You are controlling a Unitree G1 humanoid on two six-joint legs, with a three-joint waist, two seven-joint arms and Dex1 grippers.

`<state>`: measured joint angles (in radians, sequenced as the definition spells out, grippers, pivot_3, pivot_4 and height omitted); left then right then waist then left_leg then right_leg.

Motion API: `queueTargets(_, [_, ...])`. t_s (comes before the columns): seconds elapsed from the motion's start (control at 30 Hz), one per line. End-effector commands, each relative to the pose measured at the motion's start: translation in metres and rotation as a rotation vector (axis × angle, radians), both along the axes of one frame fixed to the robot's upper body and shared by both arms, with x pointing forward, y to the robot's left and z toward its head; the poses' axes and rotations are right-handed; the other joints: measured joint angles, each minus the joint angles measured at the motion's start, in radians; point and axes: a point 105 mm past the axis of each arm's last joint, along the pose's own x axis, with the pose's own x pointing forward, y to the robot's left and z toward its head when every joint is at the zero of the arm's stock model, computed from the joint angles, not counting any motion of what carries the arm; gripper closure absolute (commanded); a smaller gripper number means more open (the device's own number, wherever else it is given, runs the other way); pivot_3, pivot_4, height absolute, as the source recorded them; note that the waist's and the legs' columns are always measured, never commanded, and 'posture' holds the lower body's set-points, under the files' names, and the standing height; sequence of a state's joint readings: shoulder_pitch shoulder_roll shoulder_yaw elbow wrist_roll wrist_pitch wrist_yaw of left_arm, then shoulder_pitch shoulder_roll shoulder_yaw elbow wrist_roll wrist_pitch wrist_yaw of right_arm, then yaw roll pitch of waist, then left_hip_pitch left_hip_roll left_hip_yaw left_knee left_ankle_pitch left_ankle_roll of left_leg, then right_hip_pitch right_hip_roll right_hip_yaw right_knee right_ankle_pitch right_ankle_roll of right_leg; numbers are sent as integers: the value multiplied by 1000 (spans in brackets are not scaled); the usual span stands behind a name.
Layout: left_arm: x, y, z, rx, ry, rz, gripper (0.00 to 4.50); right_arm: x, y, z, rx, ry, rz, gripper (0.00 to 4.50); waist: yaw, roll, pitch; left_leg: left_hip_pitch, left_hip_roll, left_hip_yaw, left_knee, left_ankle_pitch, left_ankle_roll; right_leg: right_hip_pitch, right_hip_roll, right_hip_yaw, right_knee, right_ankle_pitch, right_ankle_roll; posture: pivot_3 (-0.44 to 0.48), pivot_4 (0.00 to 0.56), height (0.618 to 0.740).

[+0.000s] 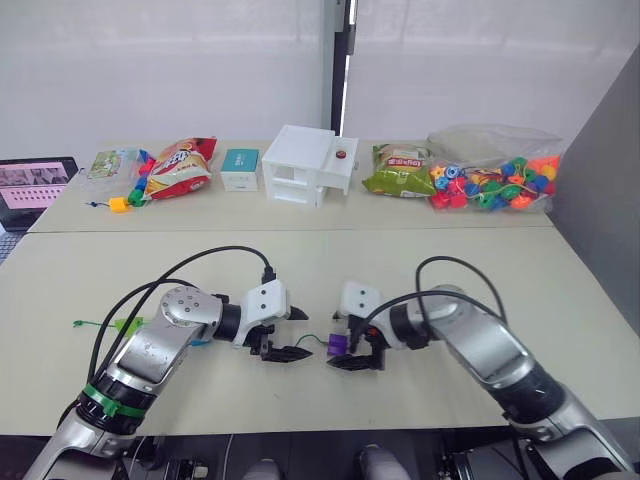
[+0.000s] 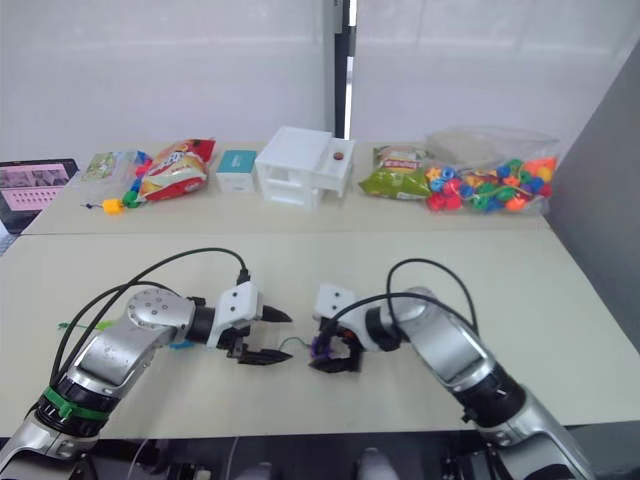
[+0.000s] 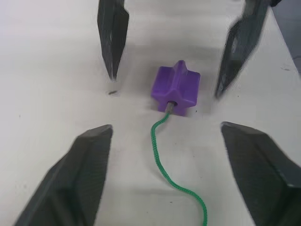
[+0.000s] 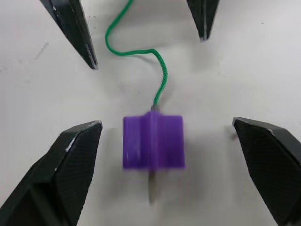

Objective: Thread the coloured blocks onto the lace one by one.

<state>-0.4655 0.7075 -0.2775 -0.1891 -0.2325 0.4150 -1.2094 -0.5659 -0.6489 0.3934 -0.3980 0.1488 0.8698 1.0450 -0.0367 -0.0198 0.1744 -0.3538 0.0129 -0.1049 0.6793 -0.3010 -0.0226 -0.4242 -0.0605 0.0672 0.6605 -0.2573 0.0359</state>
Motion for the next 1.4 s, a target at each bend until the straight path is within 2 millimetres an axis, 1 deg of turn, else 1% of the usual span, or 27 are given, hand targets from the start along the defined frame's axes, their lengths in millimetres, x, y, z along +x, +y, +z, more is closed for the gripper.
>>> queueTargets(0.03, [-7,-15,3,25,-41,-115,353,-14,-9,20,41,-26,23,0,1,0,0,0,0,0,0,0,0,0,0,0,0,0,0,0,150,740])
queueTargets(0.13, [1,-31,-9,57,-80,-147,353,-15,-20,17,28,-28,-18,0,0,0,0,0,0,0,0,0,0,1,0,0,-1,0,0,0,150,740])
queueTargets(0.2, [6,-41,-13,51,-88,-154,353,-14,-27,12,2,-36,-43,0,0,0,0,0,0,0,0,0,0,1,0,0,-2,0,0,0,150,740])
queueTargets(0.3, [12,-49,-19,58,-108,-152,353,-13,-32,6,-29,-50,-59,0,-4,0,0,0,0,1,1,0,0,1,0,0,-3,0,0,0,150,740])
queueTargets(0.4, [14,-53,-21,58,-113,-160,353,-12,-32,3,-30,-56,-67,0,-7,0,0,0,0,1,0,0,0,1,1,0,-2,0,0,0,150,740])
queueTargets(0.5, [15,-52,-21,57,-110,-169,1211,-13,-29,-2,-34,-60,-67,0,-5,0,0,0,0,1,1,0,0,1,1,0,-2,0,0,0,150,740])
queueTargets(0.67, [13,-52,-21,63,-111,-184,2896,-12,-24,-8,-32,-66,-61,0,-3,0,0,0,0,1,1,0,0,1,0,0,-2,0,0,0,150,740])
queueTargets(0.7, [13,-53,-22,64,-111,-185,3140,-12,-22,-10,-30,-66,-55,0,-3,0,0,0,0,1,1,0,0,1,0,0,-2,0,0,0,150,740])
queueTargets(0.9, [13,-52,-22,69,-112,-191,3150,-6,-15,-20,-43,-80,-35,0,-4,0,0,0,0,1,1,0,0,1,0,0,-2,0,0,0,150,740])
queueTargets(0.97, [12,-52,-22,72,-111,-194,3150,-4,-14,-23,-51,-85,-26,518,-4,0,0,0,0,1,1,0,0,1,0,0,-2,0,0,0,150,740])
queueTargets(1.1, [12,-52,-22,75,-111,-198,3150,-1,-13,-26,-65,-92,-14,1858,-5,0,0,0,0,1,1,0,0,1,1,0,-2,0,0,0,150,740])
queueTargets(1.13, [12,-52,-22,76,-111,-200,3150,-1,-13,-26,-66,-93,-12,2136,-5,0,0,0,0,0,1,0,0,1,1,0,-2,0,0,0,150,740])
queueTargets(1.2, [12,-52,-22,81,-113,-204,3150,-1,-13,-26,-70,-94,-7,2909,-5,0,0,0,0,0,1,0,0,1,1,0,-2,0,0,0,150,740])
queueTargets(1.33, [11,-53,-23,82,-114,-207,3150,-1,-13,-26,-75,-95,0,4236,-4,0,0,0,0,1,1,0,0,1,1,0,-2,0,0,0,150,740])
queueTargets(1.37, [10,-53,-22,82,-115,-207,3150,-1,-13,-27,-76,-96,1,4482,-4,0,0,0,0,0,1,0,0,1,1,0,-2,0,0,0,150,740])
queueTargets(1.4, [10,-53,-22,82,-115,-207,3150,-1,-13,-27,-76,-96,2,4500,-4,0,0,0,0,0,1,0,0,1,1,0,-2,0,0,0,150,740])
